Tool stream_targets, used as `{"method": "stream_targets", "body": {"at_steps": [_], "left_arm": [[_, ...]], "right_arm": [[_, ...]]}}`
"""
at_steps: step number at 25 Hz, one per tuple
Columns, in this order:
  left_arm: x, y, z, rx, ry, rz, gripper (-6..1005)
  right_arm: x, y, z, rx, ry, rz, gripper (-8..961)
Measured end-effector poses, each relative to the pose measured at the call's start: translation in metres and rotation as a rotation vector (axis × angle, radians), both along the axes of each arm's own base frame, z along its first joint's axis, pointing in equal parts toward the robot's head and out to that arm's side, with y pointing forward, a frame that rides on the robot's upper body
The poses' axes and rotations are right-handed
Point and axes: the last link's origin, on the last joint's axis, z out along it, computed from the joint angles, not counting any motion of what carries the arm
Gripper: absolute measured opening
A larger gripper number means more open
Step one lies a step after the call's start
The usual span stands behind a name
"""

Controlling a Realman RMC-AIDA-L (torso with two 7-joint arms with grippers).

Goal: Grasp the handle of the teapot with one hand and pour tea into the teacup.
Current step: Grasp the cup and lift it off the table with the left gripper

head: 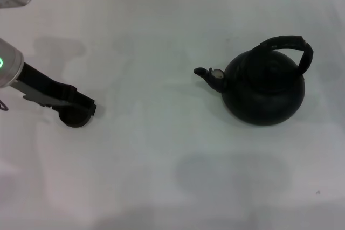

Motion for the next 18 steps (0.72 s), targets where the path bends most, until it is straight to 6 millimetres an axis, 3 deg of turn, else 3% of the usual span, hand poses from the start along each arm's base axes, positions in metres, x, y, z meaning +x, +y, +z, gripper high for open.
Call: {"method": "stream_targets", "body": {"at_steps": [10,15,18], "left_arm": [[-0.0017,-0.0006,-0.0036,-0.010,0.005,0.015,862],[-0.0011,0.0002,-0.0043,-0.006,0.005,0.015,813],[-0.0011,0.0001,-0.0059,-0.012,0.004,0.021,722]], "right_arm": [[-0.0004,0.0009,0.0007,0.001,-0.003,0.003,857],[-0.0005,0.0009,0.0007,0.001,-0.003,0.003,857],[-0.0004,0.0009,0.0008,0.001,-0.004,0.003,857]]}}
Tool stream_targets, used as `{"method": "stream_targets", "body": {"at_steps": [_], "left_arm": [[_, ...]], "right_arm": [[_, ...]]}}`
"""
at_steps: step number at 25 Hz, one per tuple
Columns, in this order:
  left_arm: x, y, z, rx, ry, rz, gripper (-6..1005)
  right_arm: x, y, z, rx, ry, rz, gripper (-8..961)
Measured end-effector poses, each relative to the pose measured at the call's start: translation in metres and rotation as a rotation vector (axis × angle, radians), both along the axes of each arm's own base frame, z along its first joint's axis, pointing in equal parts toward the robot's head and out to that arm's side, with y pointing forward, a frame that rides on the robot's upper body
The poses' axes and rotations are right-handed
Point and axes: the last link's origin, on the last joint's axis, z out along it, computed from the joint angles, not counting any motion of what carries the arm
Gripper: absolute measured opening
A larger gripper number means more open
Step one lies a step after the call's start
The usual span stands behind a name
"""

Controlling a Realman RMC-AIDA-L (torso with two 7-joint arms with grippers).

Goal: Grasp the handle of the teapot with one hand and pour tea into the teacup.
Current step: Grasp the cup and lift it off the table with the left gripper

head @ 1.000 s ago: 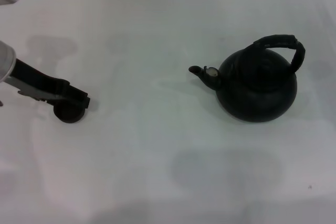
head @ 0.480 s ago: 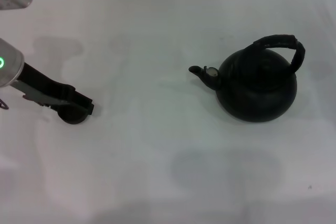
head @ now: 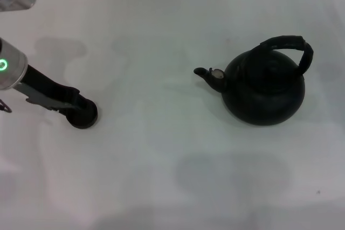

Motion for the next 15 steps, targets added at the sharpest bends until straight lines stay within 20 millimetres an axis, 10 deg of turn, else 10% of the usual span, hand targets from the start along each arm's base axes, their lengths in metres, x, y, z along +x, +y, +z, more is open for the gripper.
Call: {"method": "stream_targets", "body": {"at_steps": [15], "left_arm": [[0.0018,-0.0027,-0.0018,-0.026,-0.011,0.001,591]], "right_arm": [[0.0019,-0.0012,0.0009,0.004,-0.025,-0.008,857]]}}
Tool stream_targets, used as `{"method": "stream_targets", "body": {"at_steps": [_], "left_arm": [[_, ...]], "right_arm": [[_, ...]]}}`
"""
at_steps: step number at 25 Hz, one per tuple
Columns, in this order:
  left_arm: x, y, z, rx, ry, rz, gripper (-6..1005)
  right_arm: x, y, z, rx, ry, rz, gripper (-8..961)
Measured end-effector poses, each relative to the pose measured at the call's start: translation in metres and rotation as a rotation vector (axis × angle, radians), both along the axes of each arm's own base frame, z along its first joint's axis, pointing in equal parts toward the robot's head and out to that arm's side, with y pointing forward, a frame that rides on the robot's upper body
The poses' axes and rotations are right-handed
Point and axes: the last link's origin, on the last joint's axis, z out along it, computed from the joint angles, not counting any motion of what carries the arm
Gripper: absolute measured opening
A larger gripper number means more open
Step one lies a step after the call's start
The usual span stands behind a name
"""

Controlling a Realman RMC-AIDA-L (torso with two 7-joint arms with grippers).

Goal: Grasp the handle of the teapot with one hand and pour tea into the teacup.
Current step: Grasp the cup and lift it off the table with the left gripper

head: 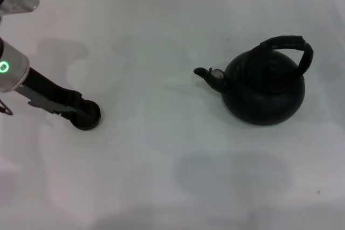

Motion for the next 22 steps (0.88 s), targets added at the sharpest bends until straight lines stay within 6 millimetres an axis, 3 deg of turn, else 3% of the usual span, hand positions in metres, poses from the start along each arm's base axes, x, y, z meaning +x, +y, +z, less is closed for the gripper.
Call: {"method": "stream_targets", "body": {"at_steps": [17,22], "left_arm": [[0.005,-0.003,0.012,0.016,0.003,-0.012,616],[0.006,-0.003,0.013,0.020,0.001,-0.013,723]], "right_arm": [[0.000,0.001,0.001,0.005,-0.023,-0.001,856],[0.000,0.001,0.001,0.005,-0.023,-0.001,856]]}}
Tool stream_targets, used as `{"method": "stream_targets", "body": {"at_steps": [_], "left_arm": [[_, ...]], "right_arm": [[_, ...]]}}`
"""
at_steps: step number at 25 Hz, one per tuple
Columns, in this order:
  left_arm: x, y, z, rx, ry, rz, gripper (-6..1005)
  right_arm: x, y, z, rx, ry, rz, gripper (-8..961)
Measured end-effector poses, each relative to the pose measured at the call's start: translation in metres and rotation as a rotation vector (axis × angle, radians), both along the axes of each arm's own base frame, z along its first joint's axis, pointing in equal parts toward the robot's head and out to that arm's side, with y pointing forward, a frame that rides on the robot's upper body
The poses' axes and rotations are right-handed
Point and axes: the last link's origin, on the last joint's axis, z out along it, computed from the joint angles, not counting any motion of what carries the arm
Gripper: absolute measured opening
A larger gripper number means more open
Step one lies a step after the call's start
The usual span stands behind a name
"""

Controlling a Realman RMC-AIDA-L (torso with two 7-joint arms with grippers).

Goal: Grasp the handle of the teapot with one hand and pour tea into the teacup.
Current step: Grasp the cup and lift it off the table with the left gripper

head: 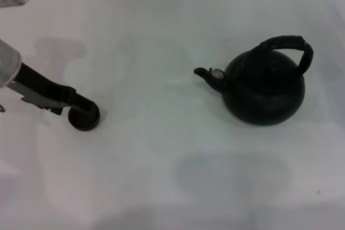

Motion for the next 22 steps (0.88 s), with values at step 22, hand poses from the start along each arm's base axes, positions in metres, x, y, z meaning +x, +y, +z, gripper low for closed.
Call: {"method": "stream_targets", "body": {"at_steps": [22], "left_arm": [[0.007,0.014,-0.021,-0.055,0.037,0.001,893]], "right_arm": [[-0.003,0.001,-0.002,-0.001,0.009,0.011,856]]}}
